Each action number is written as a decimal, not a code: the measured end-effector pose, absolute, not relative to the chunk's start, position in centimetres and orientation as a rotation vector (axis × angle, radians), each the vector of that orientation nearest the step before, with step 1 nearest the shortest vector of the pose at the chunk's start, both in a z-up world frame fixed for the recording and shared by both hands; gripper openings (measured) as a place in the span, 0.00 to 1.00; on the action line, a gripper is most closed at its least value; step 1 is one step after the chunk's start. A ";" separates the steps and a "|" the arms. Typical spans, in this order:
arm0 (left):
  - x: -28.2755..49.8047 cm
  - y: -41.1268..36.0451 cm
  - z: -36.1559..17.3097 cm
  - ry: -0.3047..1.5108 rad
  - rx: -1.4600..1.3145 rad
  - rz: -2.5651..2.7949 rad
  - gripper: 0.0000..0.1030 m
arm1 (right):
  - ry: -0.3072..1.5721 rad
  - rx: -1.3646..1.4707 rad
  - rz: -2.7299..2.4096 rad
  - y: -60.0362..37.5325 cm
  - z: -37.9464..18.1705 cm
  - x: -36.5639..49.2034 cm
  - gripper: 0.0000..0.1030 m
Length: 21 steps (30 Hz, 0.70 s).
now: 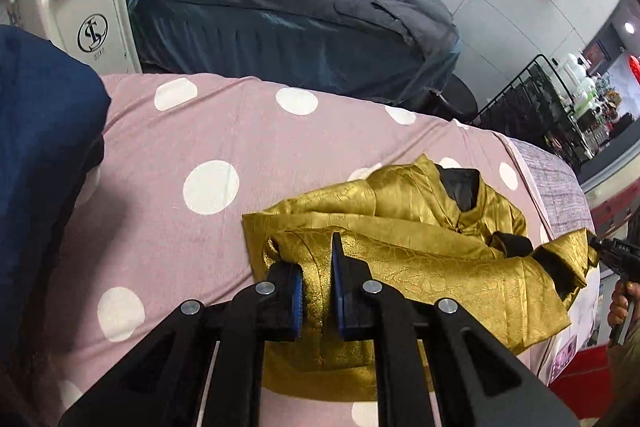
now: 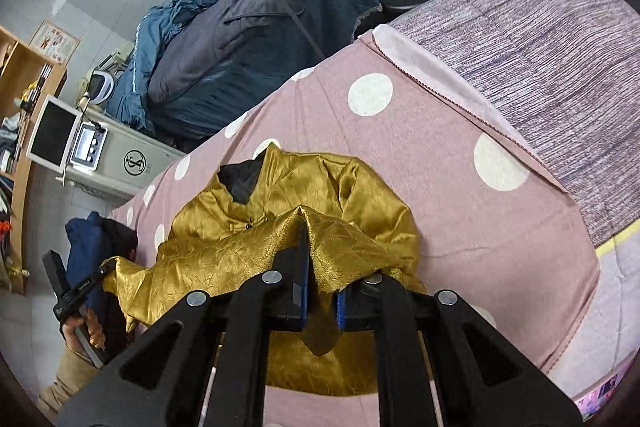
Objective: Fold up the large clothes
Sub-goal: 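Grasp the jacket hem with both grippers and lift it toward the collar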
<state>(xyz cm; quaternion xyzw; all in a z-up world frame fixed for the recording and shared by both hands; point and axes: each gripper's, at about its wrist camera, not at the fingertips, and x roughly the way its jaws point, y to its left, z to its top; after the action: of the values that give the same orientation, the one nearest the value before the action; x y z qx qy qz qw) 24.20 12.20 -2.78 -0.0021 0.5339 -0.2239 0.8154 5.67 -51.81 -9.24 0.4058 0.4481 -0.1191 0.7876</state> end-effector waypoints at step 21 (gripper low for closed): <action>32.9 10.1 -13.4 1.414 -0.235 -0.303 0.20 | 1.155 1.162 -0.355 -56.6 -21.6 13.8 0.15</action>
<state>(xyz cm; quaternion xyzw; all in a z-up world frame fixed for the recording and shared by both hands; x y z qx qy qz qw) 32.91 10.09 -13.41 -0.1074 0.6455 -0.1385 0.7434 13.84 -56.59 -21.55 0.5154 0.5122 -0.1576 0.6688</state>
